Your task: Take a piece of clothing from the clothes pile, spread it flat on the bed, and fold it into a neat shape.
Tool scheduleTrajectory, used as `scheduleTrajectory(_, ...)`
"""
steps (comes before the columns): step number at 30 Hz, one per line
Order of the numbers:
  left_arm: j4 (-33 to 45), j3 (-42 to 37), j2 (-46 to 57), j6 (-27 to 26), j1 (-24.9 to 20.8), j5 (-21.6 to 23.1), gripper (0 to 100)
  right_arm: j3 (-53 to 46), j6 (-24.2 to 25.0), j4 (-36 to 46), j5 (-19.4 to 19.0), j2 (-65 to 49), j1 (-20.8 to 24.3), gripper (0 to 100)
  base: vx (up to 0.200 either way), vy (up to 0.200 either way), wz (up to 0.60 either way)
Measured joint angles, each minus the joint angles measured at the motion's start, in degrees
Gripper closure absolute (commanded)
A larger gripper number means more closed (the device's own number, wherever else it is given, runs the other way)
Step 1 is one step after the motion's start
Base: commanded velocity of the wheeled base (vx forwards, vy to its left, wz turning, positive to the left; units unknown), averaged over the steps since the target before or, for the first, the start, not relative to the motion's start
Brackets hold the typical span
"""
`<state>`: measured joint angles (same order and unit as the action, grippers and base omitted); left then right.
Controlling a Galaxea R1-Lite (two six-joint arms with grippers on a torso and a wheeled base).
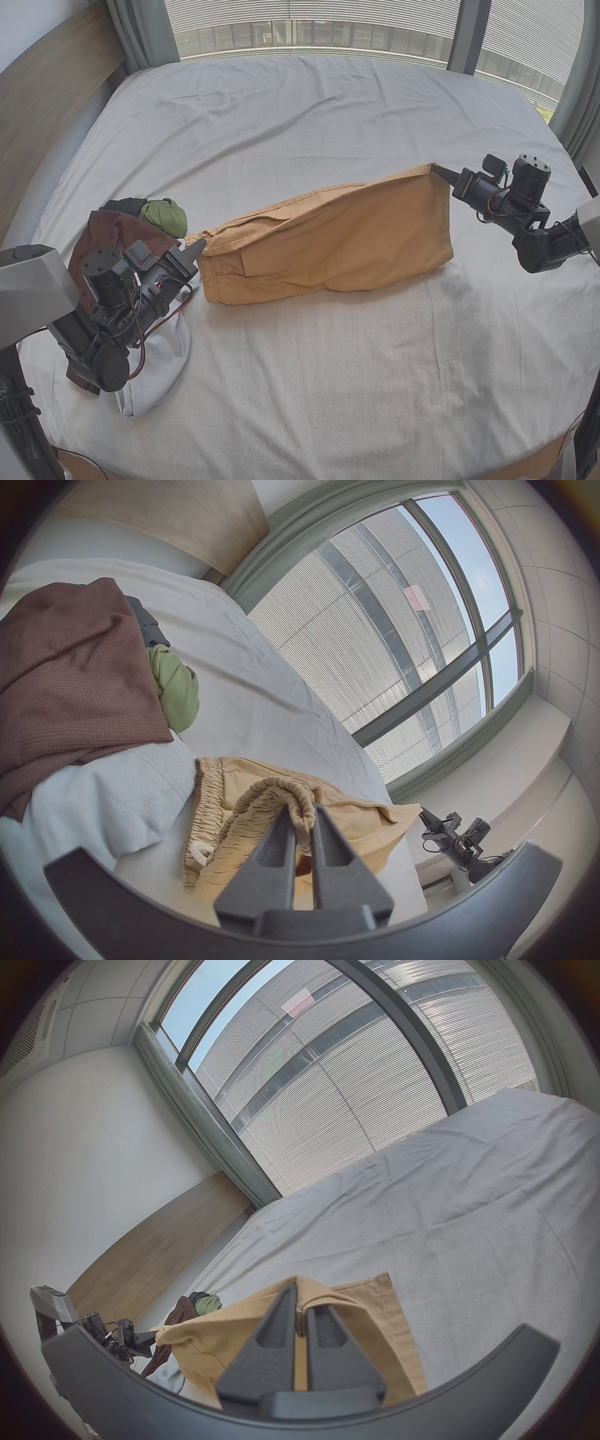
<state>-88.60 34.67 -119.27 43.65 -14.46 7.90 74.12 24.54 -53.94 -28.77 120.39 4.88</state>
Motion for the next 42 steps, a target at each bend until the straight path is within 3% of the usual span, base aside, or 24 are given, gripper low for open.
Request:
scheduleTrajectory(24,0.0,4.1,-5.1,0.0,1.8,-2.2,100,11.9,1.6,-0.5,0.9,11.0,1.4,100,0.0,0.0,0.0)
scheduleTrajectory(25,0.0,4.1,-5.1,0.0,1.8,-2.2,0,11.9,1.6,-0.5,0.8,11.1,1.4,100,0.0,0.0,0.0)
scheduleTrajectory(26,0.0,4.1,-5.2,0.0,1.8,-2.2,0,11.9,1.6,-0.5,0.8,11.2,1.5,0,0.0,0.0,0.0)
scheduleTrajectory(42,-0.2,4.9,-4.2,-0.5,1.7,-3.7,0,7.3,1.6,-6.5,1.8,10.0,3.0,0,0.0,0.0,0.0)
